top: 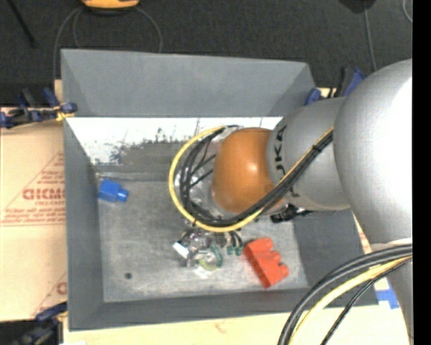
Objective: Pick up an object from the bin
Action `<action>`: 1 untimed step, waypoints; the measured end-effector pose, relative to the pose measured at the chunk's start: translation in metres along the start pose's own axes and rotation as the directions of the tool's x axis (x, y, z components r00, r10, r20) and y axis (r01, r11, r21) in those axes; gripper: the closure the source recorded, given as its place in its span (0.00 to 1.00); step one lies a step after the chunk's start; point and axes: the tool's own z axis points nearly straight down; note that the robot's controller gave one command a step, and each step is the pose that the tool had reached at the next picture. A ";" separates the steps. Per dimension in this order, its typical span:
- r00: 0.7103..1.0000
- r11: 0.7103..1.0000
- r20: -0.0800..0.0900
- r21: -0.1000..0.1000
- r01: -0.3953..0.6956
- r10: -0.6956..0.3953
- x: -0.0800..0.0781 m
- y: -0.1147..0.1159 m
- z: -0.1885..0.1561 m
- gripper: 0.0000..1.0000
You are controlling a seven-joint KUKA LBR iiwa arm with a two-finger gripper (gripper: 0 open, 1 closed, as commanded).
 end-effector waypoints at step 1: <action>0.971 0.971 -0.012 -0.007 0.239 -0.239 -0.016 -0.031 0.001 1.00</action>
Offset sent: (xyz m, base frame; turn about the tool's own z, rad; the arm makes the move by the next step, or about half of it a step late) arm 0.0112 -0.0364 -0.0074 -0.2398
